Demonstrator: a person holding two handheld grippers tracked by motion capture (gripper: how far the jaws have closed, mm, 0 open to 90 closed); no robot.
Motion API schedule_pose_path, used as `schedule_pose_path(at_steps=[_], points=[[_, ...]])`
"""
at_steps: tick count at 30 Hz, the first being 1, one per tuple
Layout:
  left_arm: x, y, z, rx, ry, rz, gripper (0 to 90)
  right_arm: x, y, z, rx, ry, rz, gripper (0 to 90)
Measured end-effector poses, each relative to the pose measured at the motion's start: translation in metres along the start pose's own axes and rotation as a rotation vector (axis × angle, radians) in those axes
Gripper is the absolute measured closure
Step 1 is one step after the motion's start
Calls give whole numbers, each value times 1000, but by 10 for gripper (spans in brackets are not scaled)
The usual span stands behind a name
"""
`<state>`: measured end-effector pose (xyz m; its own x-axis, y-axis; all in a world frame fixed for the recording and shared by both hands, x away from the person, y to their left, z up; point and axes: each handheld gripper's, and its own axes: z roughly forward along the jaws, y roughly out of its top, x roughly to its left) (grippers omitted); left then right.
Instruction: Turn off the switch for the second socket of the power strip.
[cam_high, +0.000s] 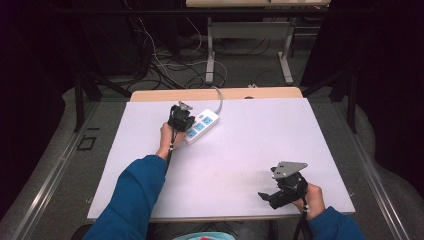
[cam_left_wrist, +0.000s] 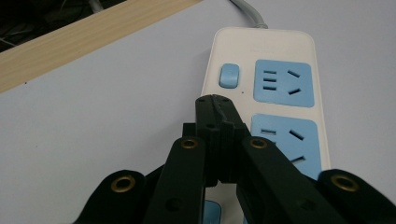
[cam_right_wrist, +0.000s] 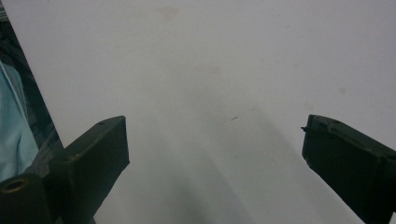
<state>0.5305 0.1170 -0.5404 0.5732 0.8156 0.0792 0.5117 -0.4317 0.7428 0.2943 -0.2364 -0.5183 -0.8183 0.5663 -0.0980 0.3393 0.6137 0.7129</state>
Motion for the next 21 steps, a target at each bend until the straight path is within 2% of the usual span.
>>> schedule_pose_path(at_steps=[4,5,8,17,19,21], points=[[-3,0,1,-5,16,17,900,0,0,0,0,1,-1,69],[-2,0,1,-5,0,16,900,0,0,0,1,4,-5,69],[-7,0,2,-5,16,27,900,-1,0,0,7,9,-8,69],[-4,-1,2,-9,4,9,900,0,0,0,5,5,-6,69],[-3,-1,2,-17,0,6,900,0,0,0,3,4,8,69],[-3,-1,2,-17,0,5,900,0,0,0,2,5,-1,69]])
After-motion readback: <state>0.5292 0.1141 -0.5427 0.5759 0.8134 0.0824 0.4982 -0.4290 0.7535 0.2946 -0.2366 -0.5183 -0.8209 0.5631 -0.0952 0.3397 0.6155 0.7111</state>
